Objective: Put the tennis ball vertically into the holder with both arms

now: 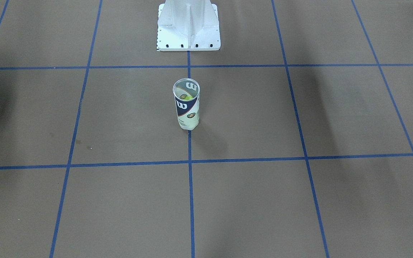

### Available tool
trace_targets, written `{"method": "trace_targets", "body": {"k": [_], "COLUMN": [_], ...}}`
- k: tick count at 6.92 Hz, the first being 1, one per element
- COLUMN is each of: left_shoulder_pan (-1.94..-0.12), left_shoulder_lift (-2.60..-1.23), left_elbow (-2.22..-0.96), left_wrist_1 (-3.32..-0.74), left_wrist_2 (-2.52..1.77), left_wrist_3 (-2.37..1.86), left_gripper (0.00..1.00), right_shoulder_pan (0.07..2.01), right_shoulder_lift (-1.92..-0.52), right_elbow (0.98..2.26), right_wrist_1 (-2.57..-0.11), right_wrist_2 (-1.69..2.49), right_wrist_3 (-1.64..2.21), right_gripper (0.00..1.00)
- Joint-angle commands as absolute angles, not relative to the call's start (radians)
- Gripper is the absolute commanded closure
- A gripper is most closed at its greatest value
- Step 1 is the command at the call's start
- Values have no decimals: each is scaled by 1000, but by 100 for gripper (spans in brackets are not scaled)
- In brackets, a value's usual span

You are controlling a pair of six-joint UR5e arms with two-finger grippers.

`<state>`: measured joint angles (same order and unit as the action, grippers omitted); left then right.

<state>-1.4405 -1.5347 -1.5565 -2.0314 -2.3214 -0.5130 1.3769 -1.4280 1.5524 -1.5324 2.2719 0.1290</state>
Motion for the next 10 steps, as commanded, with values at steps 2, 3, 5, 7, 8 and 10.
{"method": "trace_targets", "body": {"k": [2, 3, 5, 7, 8, 10], "left_shoulder_pan": [-1450, -1459, -1459, -1474, -1476, -1468], "left_shoulder_lift": [-1546, -1548, -1549, -1534, -1534, -1537], "left_elbow": [-1564, -1587, -1610, -1704, -1706, -1689], "left_wrist_1": [-1911, -1834, -1742, -1645, -1647, -1654], "left_wrist_2": [-2279, -2355, -2414, -2419, -2390, -2382], "left_wrist_3": [-347, -297, -302, -302, -290, -296], "left_gripper": [1, 1, 1, 1, 1, 1], "right_shoulder_pan": [1378, 1378, 1378, 1378, 1378, 1381], "right_shoulder_lift": [-1430, -1428, -1431, -1431, -1431, -1434], "right_elbow": [1539, 1537, 1536, 1520, 1520, 1522], "right_wrist_1": [-1532, -1531, -1532, -1532, -1532, -1532], "right_wrist_2": [2275, 2278, 2293, 2301, 2302, 2312], "right_wrist_3": [129, 129, 118, 117, 114, 95], "right_gripper": [1, 0, 1, 1, 1, 0]}}
